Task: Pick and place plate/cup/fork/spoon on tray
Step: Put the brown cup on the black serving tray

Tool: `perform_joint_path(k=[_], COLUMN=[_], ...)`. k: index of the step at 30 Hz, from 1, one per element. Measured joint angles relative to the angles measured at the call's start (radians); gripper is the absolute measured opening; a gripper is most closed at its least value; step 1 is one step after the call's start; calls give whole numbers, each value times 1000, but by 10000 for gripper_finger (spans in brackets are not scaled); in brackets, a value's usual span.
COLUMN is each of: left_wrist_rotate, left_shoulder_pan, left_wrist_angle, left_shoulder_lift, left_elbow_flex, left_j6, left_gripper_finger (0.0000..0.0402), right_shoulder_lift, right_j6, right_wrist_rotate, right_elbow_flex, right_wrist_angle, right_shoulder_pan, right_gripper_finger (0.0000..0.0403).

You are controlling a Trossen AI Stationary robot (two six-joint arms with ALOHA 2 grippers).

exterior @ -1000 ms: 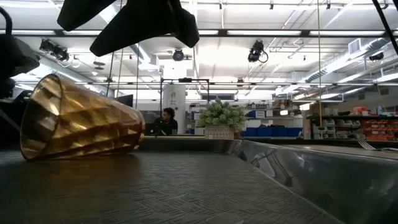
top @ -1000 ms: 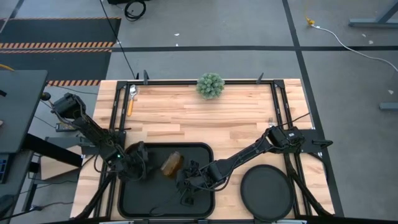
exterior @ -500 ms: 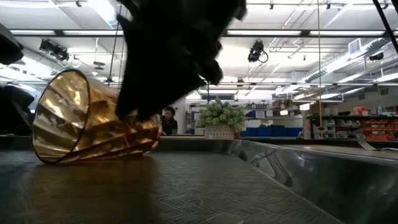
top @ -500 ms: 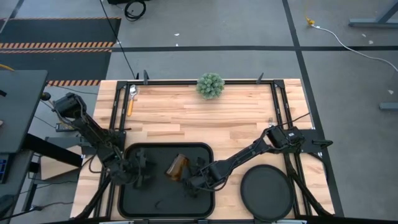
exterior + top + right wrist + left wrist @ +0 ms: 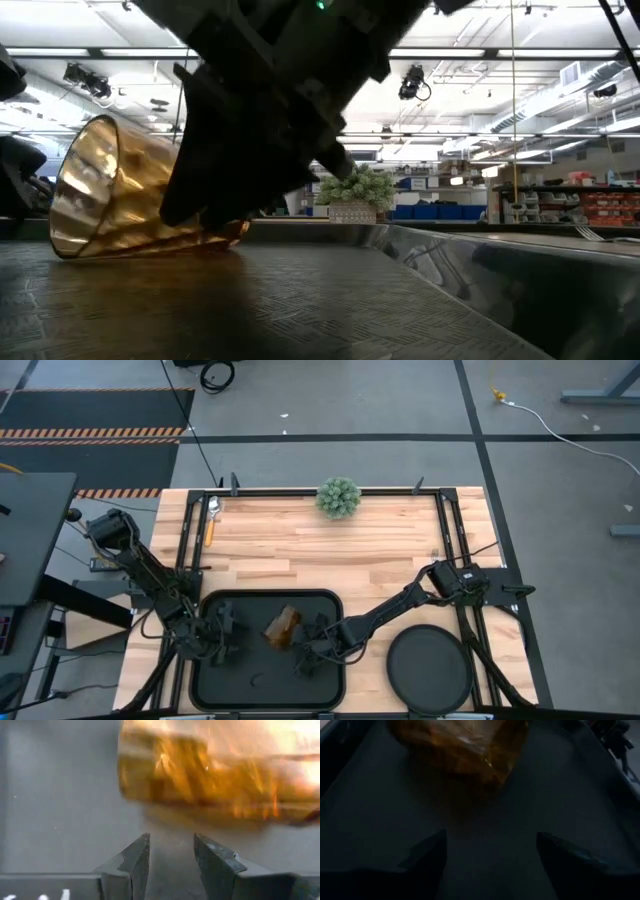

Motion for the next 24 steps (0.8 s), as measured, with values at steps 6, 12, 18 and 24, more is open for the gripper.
perform_joint_path(k=[6, 12, 18, 24], left_wrist_rotate=[16, -136, -176, -211], left_shoulder_pan=[-18, -8, 26, 27], left_wrist_angle=[-1, -46, -147, -219], left_shoulder_lift=[0, 0, 1, 1], left_elbow_flex=[0, 0, 0, 0], left_j6=[-20, 4, -80, -131], left_gripper_finger=[309, 309, 309, 309], right_shoulder_lift=[0, -1, -1, -1], right_j6=[-4, -36, -37, -44], right_wrist_rotate=[-10, -12, -24, -37], right_elbow_flex=[-46, -44, -44, -43], right_wrist_angle=[59, 82, 85, 75], right_shoulder_pan=[-5, -6, -6, -6], right_gripper_finger=[157, 157, 157, 157])
